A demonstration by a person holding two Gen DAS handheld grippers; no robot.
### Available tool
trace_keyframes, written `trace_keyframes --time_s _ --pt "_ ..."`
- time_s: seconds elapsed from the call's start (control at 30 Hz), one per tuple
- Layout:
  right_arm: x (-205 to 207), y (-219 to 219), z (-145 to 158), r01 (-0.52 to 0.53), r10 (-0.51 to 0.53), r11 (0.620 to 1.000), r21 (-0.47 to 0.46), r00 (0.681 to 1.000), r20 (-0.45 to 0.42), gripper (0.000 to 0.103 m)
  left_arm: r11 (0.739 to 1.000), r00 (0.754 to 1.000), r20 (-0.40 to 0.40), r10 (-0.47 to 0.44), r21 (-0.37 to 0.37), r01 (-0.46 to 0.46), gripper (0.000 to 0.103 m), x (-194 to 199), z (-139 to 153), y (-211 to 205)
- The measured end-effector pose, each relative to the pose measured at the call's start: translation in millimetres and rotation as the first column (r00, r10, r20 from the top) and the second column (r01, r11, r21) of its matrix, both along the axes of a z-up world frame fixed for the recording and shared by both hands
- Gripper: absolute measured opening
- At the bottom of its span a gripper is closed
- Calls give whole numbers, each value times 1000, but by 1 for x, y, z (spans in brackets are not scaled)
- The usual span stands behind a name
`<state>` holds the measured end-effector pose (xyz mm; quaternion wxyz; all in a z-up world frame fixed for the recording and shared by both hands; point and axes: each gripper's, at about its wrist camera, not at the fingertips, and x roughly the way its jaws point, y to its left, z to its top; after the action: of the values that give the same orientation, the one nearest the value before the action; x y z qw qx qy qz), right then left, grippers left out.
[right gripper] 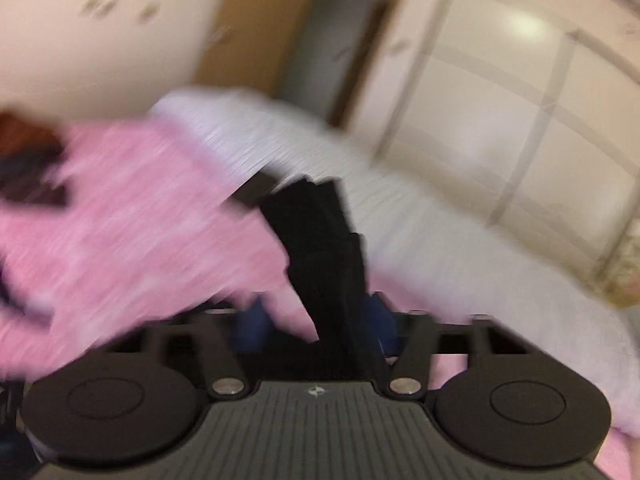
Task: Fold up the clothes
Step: 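Fold the grasped sleeve across the jacket body with the right tool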
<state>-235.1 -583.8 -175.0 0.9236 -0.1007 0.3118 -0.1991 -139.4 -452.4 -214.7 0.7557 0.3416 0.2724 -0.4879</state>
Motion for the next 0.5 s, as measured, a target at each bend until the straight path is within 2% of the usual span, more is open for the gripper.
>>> trace_keyframes --time_s 0.2,0.27,0.4,0.5 --pt "3 27 -44 79 -64 991 106 987 -145 58 1000 1000 -15 -13 2 13 46 39 -12 23" --pt "-5 29 -53 124 -99 984 125 977 -189 64 999 998 -39 -51 -12 50 46 44 -15 12" --pt "-34 26 -65 239 -197 962 134 943 -268 64 991 987 -90 -130 -49 126 46 53 -21 -14" --pt "-61 9 -75 301 -258 948 103 917 -305 66 988 972 -188 -141 -85 126 46 66 -29 -48"
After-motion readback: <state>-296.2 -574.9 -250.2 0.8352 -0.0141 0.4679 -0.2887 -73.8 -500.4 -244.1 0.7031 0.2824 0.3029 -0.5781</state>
